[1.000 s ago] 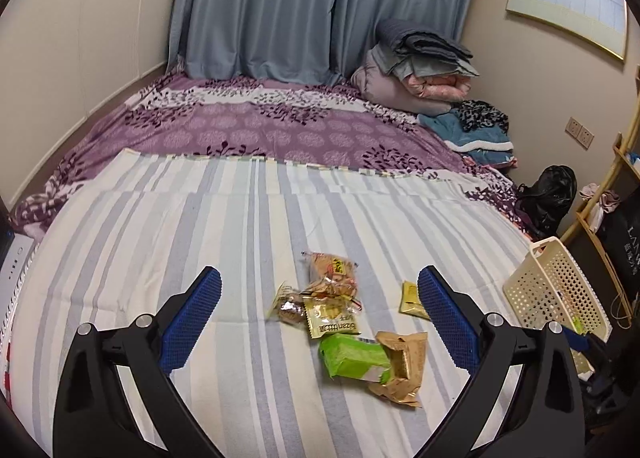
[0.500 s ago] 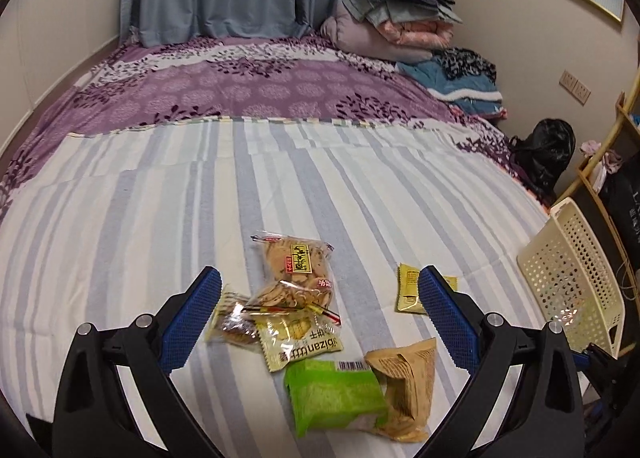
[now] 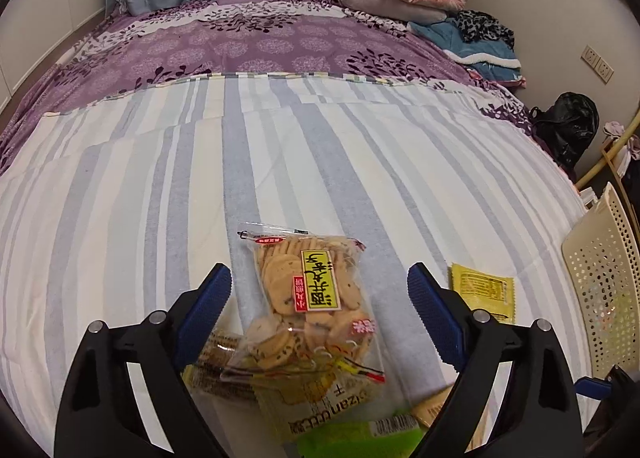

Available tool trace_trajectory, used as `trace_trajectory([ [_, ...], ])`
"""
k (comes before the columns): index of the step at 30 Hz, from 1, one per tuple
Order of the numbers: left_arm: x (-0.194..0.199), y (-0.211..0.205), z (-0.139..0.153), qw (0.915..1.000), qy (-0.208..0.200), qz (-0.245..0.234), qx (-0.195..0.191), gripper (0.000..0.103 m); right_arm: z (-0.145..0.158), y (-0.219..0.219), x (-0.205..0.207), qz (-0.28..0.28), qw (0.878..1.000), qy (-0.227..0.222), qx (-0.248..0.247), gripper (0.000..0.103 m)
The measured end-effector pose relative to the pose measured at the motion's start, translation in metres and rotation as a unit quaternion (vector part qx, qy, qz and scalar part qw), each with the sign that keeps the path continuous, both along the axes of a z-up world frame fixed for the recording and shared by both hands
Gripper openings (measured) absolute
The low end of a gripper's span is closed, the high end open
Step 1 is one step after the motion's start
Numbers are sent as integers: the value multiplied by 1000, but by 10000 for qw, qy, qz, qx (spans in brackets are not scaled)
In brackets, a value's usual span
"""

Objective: Organize snacks
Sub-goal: 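Return both tools to the snack pile and grasp the round-cracker bag with the left tool, then grasp the brown paper bag with the right tool while the left tool holds the cracker bag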

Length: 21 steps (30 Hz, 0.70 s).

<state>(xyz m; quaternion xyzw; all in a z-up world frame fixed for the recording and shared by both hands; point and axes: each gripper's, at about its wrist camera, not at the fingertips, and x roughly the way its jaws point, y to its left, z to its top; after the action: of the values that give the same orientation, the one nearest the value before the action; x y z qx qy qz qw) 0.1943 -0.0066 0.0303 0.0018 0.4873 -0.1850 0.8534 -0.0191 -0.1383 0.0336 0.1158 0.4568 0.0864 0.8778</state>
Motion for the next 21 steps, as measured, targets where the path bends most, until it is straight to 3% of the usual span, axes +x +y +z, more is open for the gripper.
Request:
trace_trajectory([
  [1,2,-1,-3,10000,18,-3,27,90,-1,1,1,11,10000,14,2,98],
  [3,6,-2,-9,9999,119,-45,79,76,-2,3,2,38,10000,36,-7,98],
  [5,9,-2,-15,9996,258,-62,122,68,-3,4,3,67,10000,47,-19,98],
  [9,8,0,-20,9994,282,-124,127,59,-4,10,9,151,9999,54,-37,98],
  [21,-14,27,9,9997,-79,60,-232,56,-25,37,42,547,9978,306,197,98],
])
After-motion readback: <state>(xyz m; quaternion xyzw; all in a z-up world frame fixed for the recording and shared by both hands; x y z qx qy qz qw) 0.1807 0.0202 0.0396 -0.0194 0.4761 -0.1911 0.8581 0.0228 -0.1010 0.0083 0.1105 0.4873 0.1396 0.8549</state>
